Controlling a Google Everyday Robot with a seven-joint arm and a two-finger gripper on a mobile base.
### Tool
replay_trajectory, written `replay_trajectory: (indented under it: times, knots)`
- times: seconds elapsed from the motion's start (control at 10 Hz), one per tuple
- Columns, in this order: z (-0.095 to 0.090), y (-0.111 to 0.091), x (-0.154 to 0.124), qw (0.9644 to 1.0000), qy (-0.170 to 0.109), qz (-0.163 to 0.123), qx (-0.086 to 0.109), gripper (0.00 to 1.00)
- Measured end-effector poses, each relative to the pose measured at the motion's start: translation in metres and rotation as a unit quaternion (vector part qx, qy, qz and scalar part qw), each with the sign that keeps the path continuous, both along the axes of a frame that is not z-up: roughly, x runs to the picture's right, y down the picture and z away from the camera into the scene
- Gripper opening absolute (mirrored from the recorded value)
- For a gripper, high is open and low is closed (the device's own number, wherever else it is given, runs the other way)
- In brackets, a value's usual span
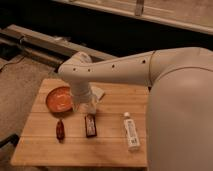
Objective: Place the ceramic cup in the ceramic bowl
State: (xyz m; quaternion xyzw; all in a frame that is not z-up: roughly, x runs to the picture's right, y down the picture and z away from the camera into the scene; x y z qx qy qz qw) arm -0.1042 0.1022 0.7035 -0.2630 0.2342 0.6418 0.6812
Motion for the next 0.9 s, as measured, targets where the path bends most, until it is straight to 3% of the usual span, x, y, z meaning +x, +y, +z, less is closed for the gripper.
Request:
replay_trajectory:
  times: [0.6, 0.8, 0.9]
  knots:
    - [0.0, -0.001, 0.0, 1.0, 0.0, 0.001, 0.0, 0.65]
    - [0.013, -0.005, 0.001, 1.0, 0.001, -0.006, 0.002, 0.65]
    - [0.028, -0.014, 0.005, 0.9999, 0.001, -0.009, 0.005, 0.65]
